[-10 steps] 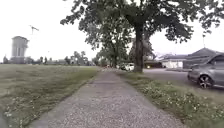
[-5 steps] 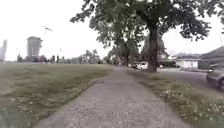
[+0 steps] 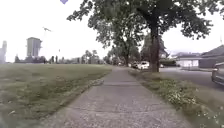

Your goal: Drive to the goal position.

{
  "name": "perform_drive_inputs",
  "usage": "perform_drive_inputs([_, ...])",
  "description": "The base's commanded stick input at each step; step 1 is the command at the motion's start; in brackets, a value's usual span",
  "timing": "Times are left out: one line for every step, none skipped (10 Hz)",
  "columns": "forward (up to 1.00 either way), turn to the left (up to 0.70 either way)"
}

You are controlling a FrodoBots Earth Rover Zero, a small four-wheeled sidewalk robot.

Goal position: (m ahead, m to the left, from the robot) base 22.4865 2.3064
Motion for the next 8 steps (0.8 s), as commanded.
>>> perform_drive_inputs([0.70,0.00])
perform_drive_inputs([0.70,0.00])
perform_drive_inputs([0.70,0.00])
perform_drive_inputs([0.70,0.00])
perform_drive_inputs([0.70,0.00])
perform_drive_inputs([0.70,0.00])
perform_drive_inputs([0.70,0.00])
perform_drive_inputs([0.70,0.00])
